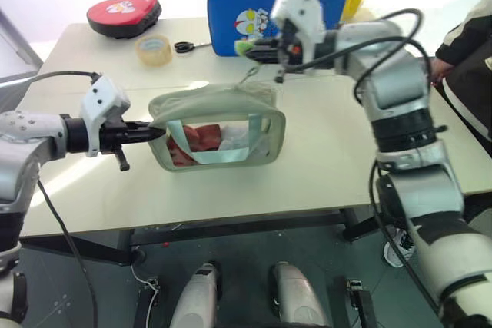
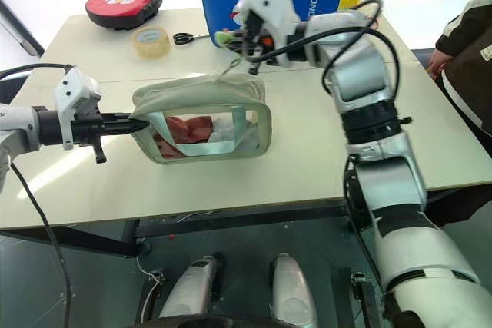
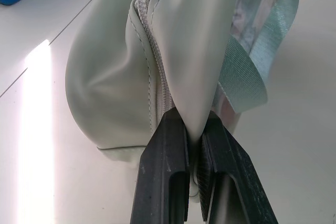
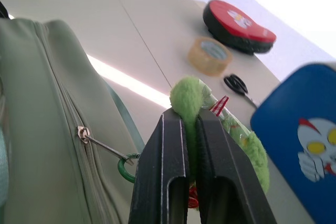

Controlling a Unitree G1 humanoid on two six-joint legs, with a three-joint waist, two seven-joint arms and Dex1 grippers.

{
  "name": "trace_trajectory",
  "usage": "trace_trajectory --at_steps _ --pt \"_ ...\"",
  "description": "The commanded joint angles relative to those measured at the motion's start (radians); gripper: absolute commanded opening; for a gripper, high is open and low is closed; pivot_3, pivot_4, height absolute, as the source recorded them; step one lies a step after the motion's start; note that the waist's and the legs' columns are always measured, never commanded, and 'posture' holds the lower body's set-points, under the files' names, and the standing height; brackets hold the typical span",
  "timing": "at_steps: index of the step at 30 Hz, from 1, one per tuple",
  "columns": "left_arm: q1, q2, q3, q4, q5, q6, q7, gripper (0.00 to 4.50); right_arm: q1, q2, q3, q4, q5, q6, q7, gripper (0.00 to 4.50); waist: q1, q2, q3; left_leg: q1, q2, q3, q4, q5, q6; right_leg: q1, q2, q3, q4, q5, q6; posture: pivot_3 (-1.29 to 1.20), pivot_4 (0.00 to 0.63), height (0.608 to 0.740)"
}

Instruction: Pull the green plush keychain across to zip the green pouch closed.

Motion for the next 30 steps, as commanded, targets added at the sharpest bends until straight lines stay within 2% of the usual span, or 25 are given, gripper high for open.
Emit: trace_trajectory --at_steps 1,4,7,11,13,15,20,24,26,29,30 --pt "0.002 0.012 0.036 -0.016 -0.002 -0.006 0.005 0.0 0.048 -0.079 -0.072 -0.068 -0.011 0.031 -0.059 0.1 0.0 0.0 0.0 0.0 0.0 0.0 0.0 0.0 0.0 0.0 0.0 0.0 0.0 0.0 0.0 0.0 0.15 0.74" --pt "-0.002 0.009 0.03 -0.011 -0.002 -0.006 0.004 0.0 0.141 -0.132 -0.111 -0.059 -0.037 0.016 -0.141 0.1 0.0 0.0 0.0 0.0 0.0 0.0 0.0 0.0 0.0 0.0 0.0 0.0 0.0 0.0 0.0 0.0 0.15 0.74" --pt "-0.013 0.006 0.017 -0.002 0.003 -0.01 0.002 0.0 0.282 -0.122 -0.153 -0.065 -0.031 0.021 -0.235 0.1 0.001 0.0 0.0 0.0 0.0 0.0 0.0 0.0 0.0 0.001 0.0 0.0 0.0 0.0 0.0 0.0 0.15 0.74" --pt "-0.038 0.002 -0.004 0.022 0.012 -0.02 -0.006 0.0 0.456 -0.038 -0.159 -0.114 -0.017 0.03 -0.344 0.1 0.0 0.0 0.0 0.0 0.0 0.0 0.0 0.0 0.0 0.001 0.0 0.0 0.0 0.0 0.0 0.0 0.15 0.74" --pt "-0.05 -0.003 -0.016 0.03 0.018 -0.027 -0.009 0.0 0.514 0.051 -0.158 -0.155 0.012 0.062 -0.403 0.1 -0.004 0.0 0.0 0.001 0.0 0.0 0.0 0.0 0.0 0.001 0.0 0.0 0.0 0.0 0.0 0.0 0.15 0.74" --pt "-0.06 -0.008 -0.023 0.038 0.021 -0.03 -0.013 0.0 0.548 0.131 -0.153 -0.187 0.032 0.089 -0.458 0.1 -0.005 0.0 0.0 0.001 0.0 0.001 0.0 0.0 0.0 0.001 0.0 0.001 0.001 0.0 0.0 0.0 0.15 0.74" --pt "-0.067 -0.011 -0.029 0.046 0.027 -0.035 -0.018 0.0 0.575 0.231 -0.143 -0.224 0.051 0.11 -0.526 0.1 -0.001 0.0 0.0 0.001 0.0 0.0 0.0 0.0 0.0 0.001 0.0 0.0 0.0 0.0 0.0 0.0 0.15 0.74" --pt "-0.062 -0.011 -0.025 0.044 0.027 -0.037 -0.017 0.0 0.558 0.251 -0.151 -0.225 0.071 0.117 -0.539 0.1 -0.001 0.0 0.0 0.001 0.0 0.0 0.0 0.0 0.0 0.001 0.0 0.0 0.0 0.0 0.0 0.0 0.15 0.74" --pt "-0.057 -0.006 -0.019 0.044 0.029 -0.041 -0.018 0.0 0.537 0.225 -0.157 -0.232 0.086 0.124 -0.514 0.1 -0.001 0.0 0.0 0.001 0.0 0.0 0.0 0.0 0.0 0.001 0.0 0.0 0.0 0.0 0.0 0.0 0.15 0.74" --pt "-0.056 -0.002 -0.015 0.049 0.032 -0.046 -0.018 0.0 0.489 0.141 -0.178 -0.244 0.134 0.144 -0.419 1.07 0.0 0.0 0.0 0.001 0.0 0.0 0.0 0.0 0.0 0.001 0.0 0.0 0.0 0.0 0.0 0.0 0.15 0.74" --pt "-0.057 -0.002 -0.015 0.05 0.034 -0.048 -0.017 0.0 0.47 0.105 -0.181 -0.245 0.152 0.148 -0.374 1.53 0.0 0.0 0.0 0.001 0.0 0.0 0.0 0.0 0.0 0.001 0.0 0.0 0.0 0.0 0.0 0.0 0.15 0.74"
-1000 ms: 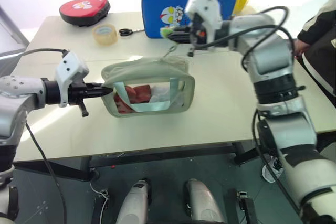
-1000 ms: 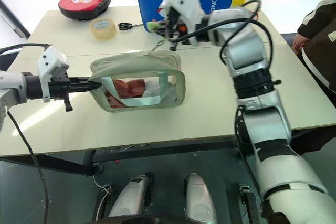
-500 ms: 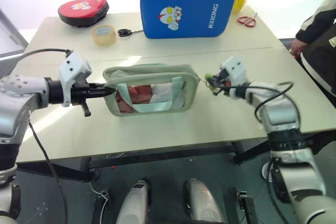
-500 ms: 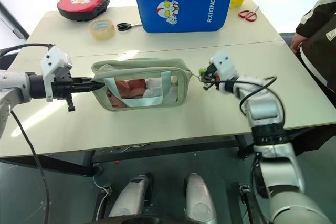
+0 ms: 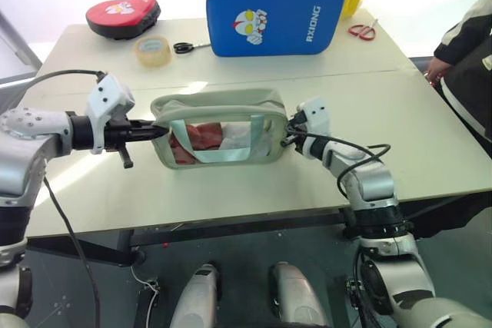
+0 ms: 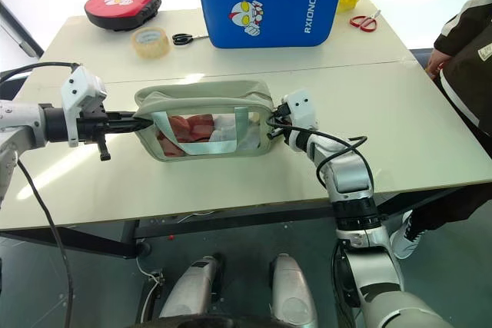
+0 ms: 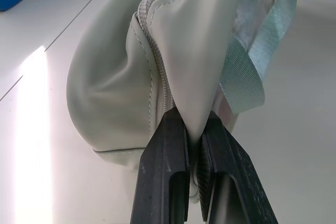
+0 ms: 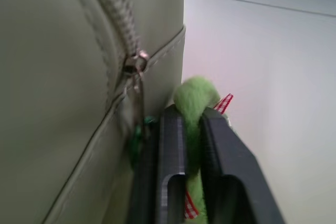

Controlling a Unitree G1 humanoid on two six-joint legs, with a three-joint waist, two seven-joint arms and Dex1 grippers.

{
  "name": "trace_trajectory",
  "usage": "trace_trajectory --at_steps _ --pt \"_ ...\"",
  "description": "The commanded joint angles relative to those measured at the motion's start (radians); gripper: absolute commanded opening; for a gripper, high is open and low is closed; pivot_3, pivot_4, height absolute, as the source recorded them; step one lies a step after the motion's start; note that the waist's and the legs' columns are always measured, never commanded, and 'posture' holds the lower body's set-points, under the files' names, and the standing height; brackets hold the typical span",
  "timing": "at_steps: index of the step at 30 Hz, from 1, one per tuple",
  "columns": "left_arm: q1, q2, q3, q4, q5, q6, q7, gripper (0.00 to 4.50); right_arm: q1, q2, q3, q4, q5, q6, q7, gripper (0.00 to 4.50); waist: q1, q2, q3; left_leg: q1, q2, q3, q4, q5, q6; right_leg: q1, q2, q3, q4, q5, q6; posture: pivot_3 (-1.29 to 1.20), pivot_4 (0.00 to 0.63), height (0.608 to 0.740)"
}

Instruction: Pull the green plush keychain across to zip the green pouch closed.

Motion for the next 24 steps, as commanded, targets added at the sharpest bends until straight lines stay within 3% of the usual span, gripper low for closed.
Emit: trace_trajectory --at_steps 1,4,6,8,9,13,17,18,24 --pt "-0.004 0.014 0.028 0.0 0.012 -0.019 0.001 0.0 -0.086 -0.116 -0.046 -0.047 0.068 0.005 0.144 2.05 0.0 0.0 0.0 0.0 0.0 0.0 0.0 0.0 0.0 0.0 0.0 0.0 0.0 0.0 0.0 0.0 0.15 0.74" --pt "-0.003 0.014 0.028 0.002 0.015 -0.025 0.004 0.0 -0.145 -0.232 -0.037 -0.019 0.094 -0.008 0.275 3.69 0.0 0.0 0.0 0.0 0.0 0.0 0.0 0.0 0.0 0.0 0.0 -0.001 -0.001 0.0 0.0 0.0 0.15 0.74" --pt "-0.005 0.015 0.031 0.005 0.014 -0.026 0.004 0.0 -0.208 -0.339 -0.025 0.032 0.1 -0.055 0.418 4.47 0.0 0.0 0.0 0.0 0.0 0.0 0.0 0.0 0.0 0.0 0.0 0.0 -0.001 0.0 0.0 0.0 0.15 0.74" --pt "-0.006 0.017 0.037 0.009 0.012 -0.03 0.0 0.0 -0.268 -0.414 -0.014 0.077 0.115 -0.076 0.539 4.47 0.0 0.001 0.0 0.0 0.0 0.0 0.0 0.0 0.0 0.0 0.0 0.0 -0.001 0.0 0.0 0.0 0.15 0.74" --pt "-0.009 0.017 0.043 0.014 0.011 -0.034 0.001 0.38 -0.298 -0.449 -0.006 0.09 0.131 -0.073 0.606 4.5 -0.001 0.001 0.0 0.0 0.0 0.0 0.0 0.0 0.0 0.001 0.0 0.0 -0.001 0.0 0.0 0.0 0.15 0.74" --pt "-0.045 0.026 0.085 0.029 -0.046 0.006 -0.023 2.18 -0.365 -0.533 0.033 0.068 0.179 -0.049 0.797 4.5 -0.003 0.0 0.0 0.0 0.001 0.0 -0.001 0.0 0.001 0.0 0.0 -0.001 -0.002 0.0 0.0 0.0 0.15 0.74" --pt "-0.104 0.054 0.14 0.055 -0.097 0.073 -0.028 4.25 -0.384 -0.532 0.047 0.029 0.194 -0.04 0.832 4.5 -0.002 0.0 0.0 0.0 0.001 0.0 0.0 0.0 0.001 0.0 0.0 -0.001 -0.002 0.0 0.0 0.0 0.15 0.74" --pt "-0.111 0.067 0.156 0.058 -0.106 0.09 -0.026 4.44 -0.384 -0.529 0.048 0.021 0.194 -0.041 0.83 4.5 -0.001 0.0 0.0 0.0 0.001 0.0 0.0 0.0 0.001 0.0 0.0 -0.001 -0.002 0.0 0.0 0.0 0.15 0.74" --pt "-0.097 0.118 0.209 0.083 -0.11 0.099 -0.025 4.44 -0.37 -0.522 0.041 0.015 0.192 -0.046 0.82 4.5 -0.001 0.0 0.0 -0.001 0.0 0.001 0.0 0.0 0.001 0.0 -0.001 0.0 -0.002 0.0 0.0 0.0 0.15 0.74"
